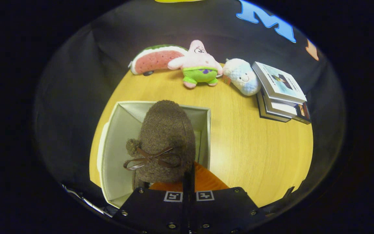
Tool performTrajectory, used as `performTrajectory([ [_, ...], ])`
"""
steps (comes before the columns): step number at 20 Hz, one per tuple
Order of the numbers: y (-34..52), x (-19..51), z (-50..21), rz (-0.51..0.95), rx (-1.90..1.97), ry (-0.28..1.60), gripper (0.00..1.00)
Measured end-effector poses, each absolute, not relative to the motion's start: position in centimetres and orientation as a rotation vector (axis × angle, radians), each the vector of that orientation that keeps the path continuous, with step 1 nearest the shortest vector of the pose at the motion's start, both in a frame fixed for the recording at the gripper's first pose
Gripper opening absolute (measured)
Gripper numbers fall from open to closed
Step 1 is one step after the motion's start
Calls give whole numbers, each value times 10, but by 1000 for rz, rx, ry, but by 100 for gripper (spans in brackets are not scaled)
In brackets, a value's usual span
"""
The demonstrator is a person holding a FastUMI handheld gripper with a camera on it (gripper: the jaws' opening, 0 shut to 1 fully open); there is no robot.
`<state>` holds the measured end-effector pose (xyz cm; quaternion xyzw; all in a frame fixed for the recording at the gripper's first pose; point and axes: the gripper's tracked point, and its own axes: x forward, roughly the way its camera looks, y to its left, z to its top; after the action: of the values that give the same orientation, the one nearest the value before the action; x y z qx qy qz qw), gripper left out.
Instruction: Open the storage box then place both shoes into the box .Put the left shoe in first, then the right shoe, with the right side of both shoes facing outward in a uniform manner.
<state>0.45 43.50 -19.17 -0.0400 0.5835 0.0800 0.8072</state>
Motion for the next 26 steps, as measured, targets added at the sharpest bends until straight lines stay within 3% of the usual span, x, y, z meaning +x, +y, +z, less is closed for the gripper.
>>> performTrajectory([
  [8,443,-6,-229,191,-274,1294,6],
  [11,448,-10,-209,282,-272,1279,16],
  [14,440,-3,-169,334,-269,1141,20],
  [16,438,3,-140,389,-236,1035,35],
  [19,416,11,-98,433,-154,888,35],
  [26,327,44,-17,331,-17,525,35],
])
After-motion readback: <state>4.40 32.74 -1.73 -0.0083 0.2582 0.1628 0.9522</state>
